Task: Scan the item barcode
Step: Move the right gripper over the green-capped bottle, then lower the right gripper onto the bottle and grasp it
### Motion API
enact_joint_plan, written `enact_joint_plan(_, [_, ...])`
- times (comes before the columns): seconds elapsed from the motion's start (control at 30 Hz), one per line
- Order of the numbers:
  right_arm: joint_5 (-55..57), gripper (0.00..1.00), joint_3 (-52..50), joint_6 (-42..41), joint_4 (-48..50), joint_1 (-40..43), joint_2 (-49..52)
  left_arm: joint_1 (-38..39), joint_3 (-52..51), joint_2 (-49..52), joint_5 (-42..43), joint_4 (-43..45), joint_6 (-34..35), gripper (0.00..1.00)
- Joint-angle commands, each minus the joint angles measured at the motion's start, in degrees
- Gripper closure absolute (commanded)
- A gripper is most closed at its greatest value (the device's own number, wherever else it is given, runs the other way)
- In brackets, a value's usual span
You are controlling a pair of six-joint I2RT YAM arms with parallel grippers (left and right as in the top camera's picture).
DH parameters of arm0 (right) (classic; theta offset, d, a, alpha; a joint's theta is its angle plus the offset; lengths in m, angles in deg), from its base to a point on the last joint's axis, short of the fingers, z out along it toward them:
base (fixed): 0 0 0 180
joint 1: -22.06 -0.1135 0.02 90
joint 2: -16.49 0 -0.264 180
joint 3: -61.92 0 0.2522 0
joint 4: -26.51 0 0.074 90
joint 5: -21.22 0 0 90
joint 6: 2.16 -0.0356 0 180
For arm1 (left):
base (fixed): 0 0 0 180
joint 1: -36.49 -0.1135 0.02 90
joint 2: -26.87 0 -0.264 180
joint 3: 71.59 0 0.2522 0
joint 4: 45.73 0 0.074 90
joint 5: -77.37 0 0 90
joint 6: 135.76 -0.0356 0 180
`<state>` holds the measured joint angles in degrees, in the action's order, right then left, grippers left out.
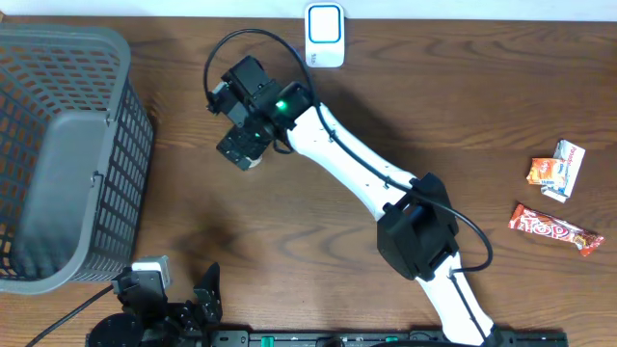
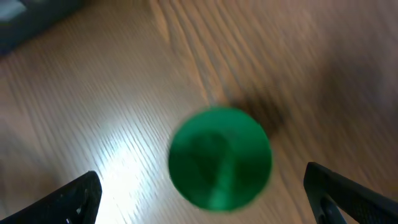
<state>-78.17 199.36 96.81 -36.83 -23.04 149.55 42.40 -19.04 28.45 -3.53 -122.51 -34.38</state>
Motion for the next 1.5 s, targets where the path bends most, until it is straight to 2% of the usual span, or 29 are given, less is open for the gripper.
enact_joint_plan(0.0, [-0.59,0.01,0.39,1.38,2.05,-0.44,1.22,0.28,0.04,-0.13,0.57,-0.09,-0.09,0.06])
enact_joint_plan(0.47, [0.55,0.01,0.39,0.92,8.41,-0.2,7.43,0.28,0.04,-0.13,0.57,-0.09,-0.09,0.06])
enact_joint_plan(0.8, [0.92,0.01,0.37,-0.37,7.82,1.09,8.72,0.28,0.04,-0.13,0.57,-0.09,-0.09,0.06])
enact_joint_plan(1.0, [0.92,0.11,0.37,-0.35,7.58,1.07,8.72,0.28,0.04,-0.13,0.57,-0.09,-0.09,0.05])
enact_joint_plan(1.1, [0.96,0.27,0.37,-0.35,6.71,1.01,8.72,0.28,0.04,-0.13,0.57,-0.09,-0.11,0.06])
enact_joint_plan(1.2, [0.96,0.34,0.37,-0.42,6.05,1.03,8.72,0.28,0.04,-0.13,0.57,-0.09,-0.11,0.06])
enact_joint_plan(1.47, [8.07,0.34,0.46,-1.99,0.79,1.14,7.08,0.28,0.04,-0.13,0.57,-0.09,-0.09,0.06])
